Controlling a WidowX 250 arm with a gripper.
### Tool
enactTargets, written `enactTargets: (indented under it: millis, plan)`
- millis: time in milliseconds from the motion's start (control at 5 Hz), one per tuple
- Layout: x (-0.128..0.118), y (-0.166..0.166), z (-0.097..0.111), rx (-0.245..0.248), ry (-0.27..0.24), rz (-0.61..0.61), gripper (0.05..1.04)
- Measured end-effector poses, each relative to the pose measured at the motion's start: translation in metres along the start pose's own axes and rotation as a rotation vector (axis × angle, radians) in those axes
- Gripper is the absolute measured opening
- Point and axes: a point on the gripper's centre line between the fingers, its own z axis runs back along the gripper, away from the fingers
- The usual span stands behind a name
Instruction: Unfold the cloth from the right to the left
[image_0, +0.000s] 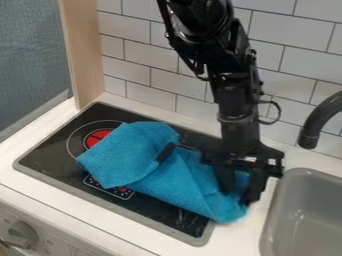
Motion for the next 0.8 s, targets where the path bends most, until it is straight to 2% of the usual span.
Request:
enactTargets:
  millis: [200, 400, 600, 800]
  plan:
    - [-0.002, 0.001, 0.008, 0.001, -0.01, -0.012, 0.984]
    - [-0.005, 0.0, 0.027, -0.001, -0.04, -0.03, 1.007]
    - [-0.011, 0.0, 0.058, 0.03, -0.08, -0.091, 1.0]
    - [-0.012, -0.001, 0.06, 0.029, -0.084, -0.093, 1.0]
